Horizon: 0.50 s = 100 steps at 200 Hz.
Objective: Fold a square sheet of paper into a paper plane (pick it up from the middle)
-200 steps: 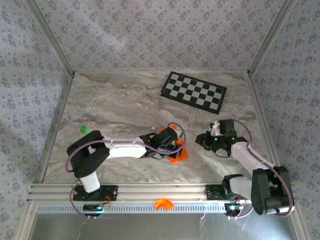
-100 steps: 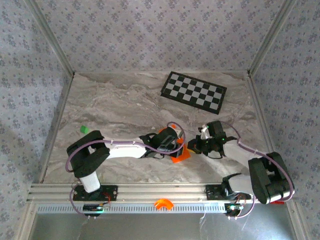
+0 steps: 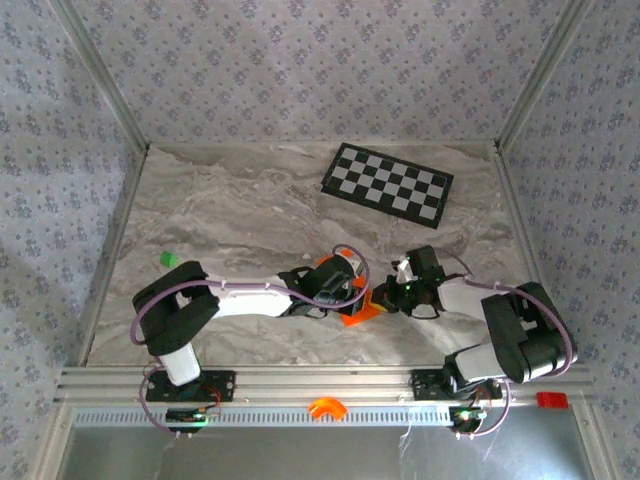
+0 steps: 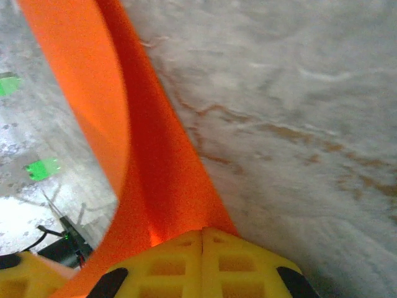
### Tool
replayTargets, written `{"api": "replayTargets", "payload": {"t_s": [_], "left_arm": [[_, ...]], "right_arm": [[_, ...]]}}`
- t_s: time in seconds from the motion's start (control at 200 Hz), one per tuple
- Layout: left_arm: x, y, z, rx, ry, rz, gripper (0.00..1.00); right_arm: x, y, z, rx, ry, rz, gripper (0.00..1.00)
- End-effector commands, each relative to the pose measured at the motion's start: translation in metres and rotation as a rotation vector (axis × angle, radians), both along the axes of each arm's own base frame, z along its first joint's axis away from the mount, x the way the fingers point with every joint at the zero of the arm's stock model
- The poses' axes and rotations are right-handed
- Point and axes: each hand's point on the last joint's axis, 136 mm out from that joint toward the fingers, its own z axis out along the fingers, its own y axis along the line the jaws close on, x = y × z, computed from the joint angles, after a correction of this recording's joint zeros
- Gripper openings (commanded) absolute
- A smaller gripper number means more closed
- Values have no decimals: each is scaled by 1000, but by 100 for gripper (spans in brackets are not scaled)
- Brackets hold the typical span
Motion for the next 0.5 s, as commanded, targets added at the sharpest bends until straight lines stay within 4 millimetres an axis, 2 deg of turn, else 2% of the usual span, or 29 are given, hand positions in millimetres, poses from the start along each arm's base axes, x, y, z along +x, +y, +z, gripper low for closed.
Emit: {"api": "replayTargets", "payload": {"t_s": [0.0,0.11,0.235,0.495], "left_arm": [[6,2,11,-21,-13,26,1],[7,5,10,-12,-17,29,1],[13,19,5,17,-8,50,1],[20,34,-3,39,4,58,2]], "right_arm": [[-11,-10,-20,-72,42,3,0],[-19,-20,-31,-141,64,21,0],[-23,-29,-35,-200,72,34,0],[-19,-28,-32,-183,61,30,0]]}}
